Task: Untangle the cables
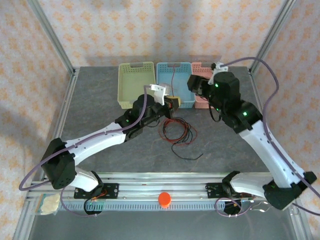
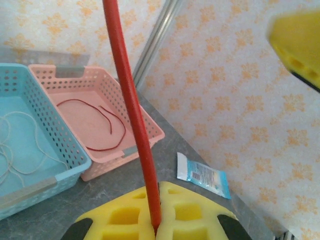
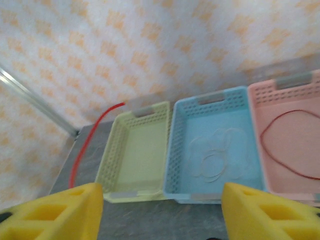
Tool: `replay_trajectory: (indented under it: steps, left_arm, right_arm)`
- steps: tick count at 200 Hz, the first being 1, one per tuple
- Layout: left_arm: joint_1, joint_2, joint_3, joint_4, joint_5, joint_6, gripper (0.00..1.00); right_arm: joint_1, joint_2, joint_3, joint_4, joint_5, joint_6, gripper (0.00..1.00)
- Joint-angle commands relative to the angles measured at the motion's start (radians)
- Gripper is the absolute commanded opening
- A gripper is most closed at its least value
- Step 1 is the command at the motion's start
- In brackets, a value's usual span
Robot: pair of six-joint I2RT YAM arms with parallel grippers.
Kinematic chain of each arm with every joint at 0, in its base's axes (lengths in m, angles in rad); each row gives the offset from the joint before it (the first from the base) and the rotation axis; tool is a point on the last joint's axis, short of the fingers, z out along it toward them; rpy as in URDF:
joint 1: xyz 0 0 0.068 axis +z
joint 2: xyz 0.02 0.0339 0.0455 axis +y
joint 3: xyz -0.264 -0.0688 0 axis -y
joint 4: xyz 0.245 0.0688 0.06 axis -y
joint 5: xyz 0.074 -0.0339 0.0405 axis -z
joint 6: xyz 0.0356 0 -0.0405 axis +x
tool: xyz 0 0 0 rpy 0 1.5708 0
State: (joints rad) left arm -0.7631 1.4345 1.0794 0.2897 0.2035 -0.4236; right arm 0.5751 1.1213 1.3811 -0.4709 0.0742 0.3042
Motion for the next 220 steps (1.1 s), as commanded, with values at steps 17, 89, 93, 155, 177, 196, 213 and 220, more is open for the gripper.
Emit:
replay_trajectory:
  steps: [17, 89, 93, 155, 177, 196, 213, 220]
  left_arm:
    - [0.08, -0.04, 0.092, -0.101, 0.058, -0.105, 0.0]
    - [0.12, -0.06, 0.193, -0.212, 0.058, -0.179, 0.0]
    - [0.122, -0.063, 0.193, -0.21, 0.058, -0.19, 0.0]
    - [0.134, -0.078, 0.198, -0.199, 0.07, -0.233, 0.0]
    - [0.135, -0.081, 0.201, -0.201, 0.073, -0.236, 0.0]
    - [0.135, -0.083, 0.203, -0.202, 0.074, -0.237, 0.0]
    - [0.136, -0.082, 0.21, -0.208, 0.079, -0.234, 0.0]
    - [0.136, -0.08, 0.212, -0.209, 0.08, -0.235, 0.0]
  right_arm:
    - [-0.003, -0.112, -0.154, 0.148, 0.237, -0.056, 0.8]
    - [-0.003, -0.045, -0.449, 0.232, 0.068, -0.099, 0.73]
    - [-0.003, -0.049, -0.473, 0.255, 0.044, -0.105, 0.73]
    - [-0.003, -0.073, -0.795, 0.735, -0.315, -0.17, 0.77]
    - [-0.003, -0.054, -0.861, 0.87, -0.332, -0.173, 0.77]
    - [-0.003, -0.027, -0.881, 0.942, -0.332, -0.19, 0.77]
    - [-0.003, 0.007, -0.882, 0.994, -0.35, -0.217, 0.77]
    - [-0.003, 0.025, -0.877, 1.01, -0.368, -0.23, 0.77]
